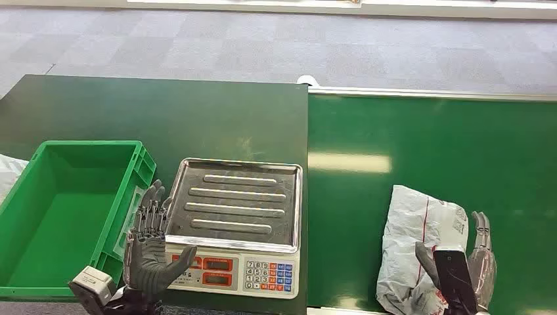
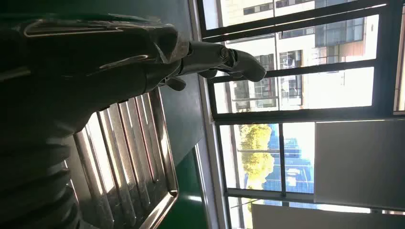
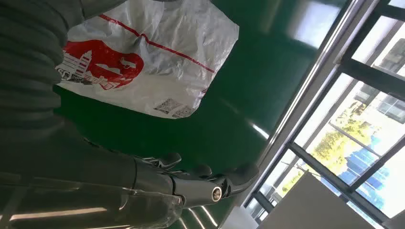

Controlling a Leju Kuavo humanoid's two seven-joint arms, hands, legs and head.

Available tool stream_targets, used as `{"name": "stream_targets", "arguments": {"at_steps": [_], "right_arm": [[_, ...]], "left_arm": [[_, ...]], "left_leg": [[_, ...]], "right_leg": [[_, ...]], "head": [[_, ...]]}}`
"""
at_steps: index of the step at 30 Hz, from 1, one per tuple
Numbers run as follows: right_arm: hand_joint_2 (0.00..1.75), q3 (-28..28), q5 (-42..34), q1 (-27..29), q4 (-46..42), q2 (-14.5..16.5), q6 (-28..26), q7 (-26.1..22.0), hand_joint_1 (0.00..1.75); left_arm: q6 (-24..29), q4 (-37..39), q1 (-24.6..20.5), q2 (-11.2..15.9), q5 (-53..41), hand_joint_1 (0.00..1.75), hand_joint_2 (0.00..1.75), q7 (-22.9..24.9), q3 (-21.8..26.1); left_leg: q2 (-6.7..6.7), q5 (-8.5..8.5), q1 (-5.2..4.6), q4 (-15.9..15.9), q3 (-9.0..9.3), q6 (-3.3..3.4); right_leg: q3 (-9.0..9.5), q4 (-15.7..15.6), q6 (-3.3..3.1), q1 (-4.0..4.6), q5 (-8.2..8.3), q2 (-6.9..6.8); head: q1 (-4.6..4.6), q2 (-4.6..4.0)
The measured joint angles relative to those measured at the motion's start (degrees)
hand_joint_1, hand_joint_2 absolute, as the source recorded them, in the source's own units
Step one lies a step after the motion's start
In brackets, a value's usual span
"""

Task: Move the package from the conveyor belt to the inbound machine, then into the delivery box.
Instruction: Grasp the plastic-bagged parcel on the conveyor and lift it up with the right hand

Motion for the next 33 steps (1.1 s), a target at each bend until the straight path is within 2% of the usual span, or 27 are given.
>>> {"name": "stream_targets", "arguments": {"at_steps": [10, 17, 22, 33], "right_arm": [[1.75, -0.58, 1.66, -0.12, 1.73, 0.09, -0.44, 2.85, 0.00], [1.75, -0.97, 4.01, -0.14, 2.78, 0.28, 2.13, 6.92, 0.00], [1.75, -0.86, 10.34, -0.35, 5.55, 0.24, 8.33, 13.33, 0.00], [1.75, 0.54, 11.26, -3.13, 12.78, -0.88, 10.64, 16.13, 0.00]], "left_arm": [[0.08, 0.68, -0.71, -0.01, -0.27, 0.00, 1.75, 0.26, -0.52], [0.09, 1.08, -0.96, -0.01, -0.55, 0.00, 1.75, 0.39, -0.59], [0.46, 1.48, -1.21, 0.05, -0.62, 0.00, 1.75, 0.61, -0.74], [0.90, 1.67, -1.81, 0.07, -0.72, 0.00, 1.75, 2.04, -0.72]], "left_leg": [[0.00, -0.01, 0.00, 0.00, -0.03, 0.00], [0.00, -0.01, 0.00, 0.00, 0.00, 0.00], [0.00, -0.01, 0.00, 0.00, -0.03, 0.00], [0.00, 0.00, 0.00, 0.00, -0.03, 0.00]], "right_leg": [[-0.01, 0.00, 0.00, 0.00, -0.01, 0.00], [0.00, 0.00, 0.00, 0.00, 0.00, 0.00], [0.00, 0.00, 0.00, 0.01, 0.00, 0.00], [0.00, 0.00, 0.00, 0.00, 0.00, 0.00]], "head": [[0.01, 0.00], [0.01, 0.00], [0.00, 0.00], [0.01, 0.00]]}}
